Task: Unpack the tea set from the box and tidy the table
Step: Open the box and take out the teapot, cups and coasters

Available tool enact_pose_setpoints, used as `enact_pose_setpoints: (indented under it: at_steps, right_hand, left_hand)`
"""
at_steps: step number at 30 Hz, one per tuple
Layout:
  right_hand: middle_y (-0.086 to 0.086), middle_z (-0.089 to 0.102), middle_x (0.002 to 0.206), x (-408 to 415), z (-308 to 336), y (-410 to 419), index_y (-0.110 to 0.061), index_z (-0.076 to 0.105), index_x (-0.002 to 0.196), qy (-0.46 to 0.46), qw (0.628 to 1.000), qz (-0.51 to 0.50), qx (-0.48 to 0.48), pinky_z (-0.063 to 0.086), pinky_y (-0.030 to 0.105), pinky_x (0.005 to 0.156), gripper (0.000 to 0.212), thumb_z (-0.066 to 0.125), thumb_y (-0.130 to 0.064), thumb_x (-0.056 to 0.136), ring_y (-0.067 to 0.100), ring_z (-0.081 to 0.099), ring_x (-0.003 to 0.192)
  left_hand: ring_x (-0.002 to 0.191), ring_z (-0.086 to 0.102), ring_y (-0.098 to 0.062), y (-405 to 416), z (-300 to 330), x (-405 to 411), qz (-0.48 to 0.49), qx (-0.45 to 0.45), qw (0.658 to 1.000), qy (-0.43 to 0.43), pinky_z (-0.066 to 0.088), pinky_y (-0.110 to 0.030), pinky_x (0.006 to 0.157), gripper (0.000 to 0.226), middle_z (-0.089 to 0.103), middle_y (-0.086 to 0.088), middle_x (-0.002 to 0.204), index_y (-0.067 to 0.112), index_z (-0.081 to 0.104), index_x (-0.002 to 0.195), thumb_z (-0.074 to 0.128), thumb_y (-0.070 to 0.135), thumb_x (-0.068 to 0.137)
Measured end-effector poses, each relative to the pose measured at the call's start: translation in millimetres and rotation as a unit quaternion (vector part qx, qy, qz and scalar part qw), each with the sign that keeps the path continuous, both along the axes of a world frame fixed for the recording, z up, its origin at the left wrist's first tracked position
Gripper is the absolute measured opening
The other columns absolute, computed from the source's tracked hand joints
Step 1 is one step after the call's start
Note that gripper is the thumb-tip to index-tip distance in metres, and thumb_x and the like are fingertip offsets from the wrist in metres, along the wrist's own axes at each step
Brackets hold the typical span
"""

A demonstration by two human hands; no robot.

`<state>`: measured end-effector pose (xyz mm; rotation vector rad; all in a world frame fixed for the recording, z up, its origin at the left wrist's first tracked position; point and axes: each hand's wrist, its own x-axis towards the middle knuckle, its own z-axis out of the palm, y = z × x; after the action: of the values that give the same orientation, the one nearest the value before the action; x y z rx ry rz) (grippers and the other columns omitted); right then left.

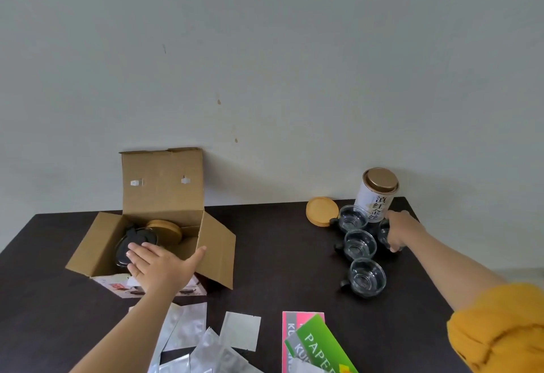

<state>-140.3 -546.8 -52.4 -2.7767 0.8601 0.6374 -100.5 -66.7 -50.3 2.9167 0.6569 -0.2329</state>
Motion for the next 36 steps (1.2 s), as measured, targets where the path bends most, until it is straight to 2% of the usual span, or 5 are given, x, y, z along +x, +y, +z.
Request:
enact_pose_setpoints:
  at_steps: [5,20,24,30,36]
  right_hand:
    - [0.012,0.032,0.14,3.4,-10.7,0.1,-0.024,0.031,0.146,-0.009,1.0,-0.02,0.008,0.053,0.042,0.089,0.102,0.087,-0.014,0.06,0.034,0.057,0.11]
    - [0.011,0.046,0.134,-15.7,19.1,43.5,-0.015,0.035,0.14,-0.03,0.999,0.001,-0.024,0.047,0.044,0.097,0.094,0.086,-0.021,0.061,0.033,0.05,0.121]
    - [0.009,0.054,0.125,-13.1,39.9,94.5,-0.013,0.041,0.133,-0.076,0.996,0.04,-0.013,0.052,0.041,0.088,0.08,0.08,-0.016,0.064,0.03,0.054,0.113]
    - [0.007,0.044,0.143,5.4,66.2,216.8,-0.013,0.032,0.146,-0.11,0.986,0.114,0.047,0.046,0.035,0.098,0.088,0.078,-0.019,0.071,0.027,0.049,0.125]
    - [0.003,0.043,0.145,32.6,81.0,349.2,-0.017,0.037,0.145,-0.15,0.966,0.177,0.116,0.043,0.036,0.101,0.076,0.075,-0.022,0.079,0.024,0.044,0.13]
  left_hand:
    - [0.144,-0.01,-0.036,1.0,-3.6,0.7,-0.003,0.007,1.0,-0.014,-0.001,-0.046,0.116,0.135,-0.013,-0.02,0.156,0.0,-0.007,0.147,0.02,0.094,0.054]
    - [0.144,-0.012,-0.038,5.2,-0.6,-1.7,-0.018,-0.03,0.999,-0.014,-0.002,-0.046,0.116,0.135,-0.015,-0.022,0.155,-0.002,-0.009,0.146,0.026,0.094,0.057]
    - [0.143,-0.016,-0.038,8.3,7.6,-3.4,-0.031,-0.065,0.997,0.015,-0.004,-0.046,0.116,0.14,-0.019,-0.022,0.154,-0.003,-0.013,0.145,0.022,0.097,0.053]
    - [0.142,-0.019,-0.038,31.2,23.4,-0.9,-0.073,-0.117,0.988,0.063,-0.005,-0.047,0.116,0.132,-0.023,-0.021,0.153,-0.001,-0.015,0.145,0.037,0.09,0.065]
    - [0.143,0.009,-0.038,74.4,35.3,2.2,-0.168,-0.12,0.978,0.041,0.006,-0.05,0.117,0.099,0.008,-0.019,0.154,0.007,0.013,0.146,0.05,0.07,0.079]
